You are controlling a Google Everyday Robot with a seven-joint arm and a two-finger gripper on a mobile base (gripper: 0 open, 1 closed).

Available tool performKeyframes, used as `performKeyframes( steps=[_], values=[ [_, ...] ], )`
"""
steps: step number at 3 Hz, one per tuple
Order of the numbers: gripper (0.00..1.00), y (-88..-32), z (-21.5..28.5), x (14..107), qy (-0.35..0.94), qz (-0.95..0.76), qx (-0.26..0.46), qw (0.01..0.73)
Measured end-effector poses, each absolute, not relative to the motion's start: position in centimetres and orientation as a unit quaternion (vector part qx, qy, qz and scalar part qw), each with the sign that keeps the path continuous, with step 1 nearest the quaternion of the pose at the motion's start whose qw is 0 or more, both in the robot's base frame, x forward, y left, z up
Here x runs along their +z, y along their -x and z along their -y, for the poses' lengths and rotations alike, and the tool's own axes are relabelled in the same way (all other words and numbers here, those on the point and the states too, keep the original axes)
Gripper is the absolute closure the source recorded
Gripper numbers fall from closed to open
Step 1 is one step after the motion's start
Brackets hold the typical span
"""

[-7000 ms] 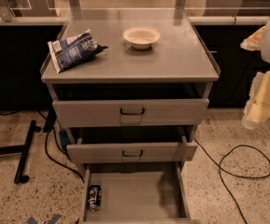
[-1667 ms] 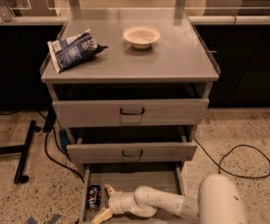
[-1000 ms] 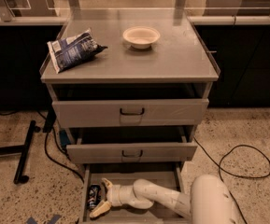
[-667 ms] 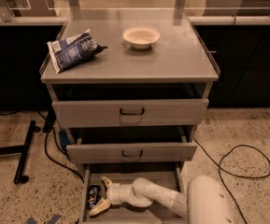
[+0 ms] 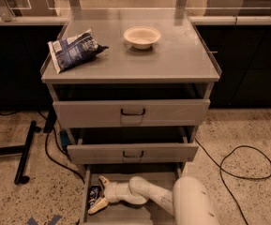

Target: Pick pepsi can from bottom drawer and place on counter

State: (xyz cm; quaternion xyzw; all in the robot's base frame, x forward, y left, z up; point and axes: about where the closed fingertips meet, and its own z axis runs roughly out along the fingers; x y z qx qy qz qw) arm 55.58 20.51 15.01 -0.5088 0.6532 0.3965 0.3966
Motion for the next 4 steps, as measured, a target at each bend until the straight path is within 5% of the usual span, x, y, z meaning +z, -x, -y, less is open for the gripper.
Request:
performKeyframes(
  steps=[1, 4],
  values=[
    [0.0, -57.0, -21.4, 13.6, 0.522, -0.649, 0.385, 0.397],
    [0.65, -57.9, -21.7, 12.4, 0.539, -0.651, 0.37, 0.386]
  ],
)
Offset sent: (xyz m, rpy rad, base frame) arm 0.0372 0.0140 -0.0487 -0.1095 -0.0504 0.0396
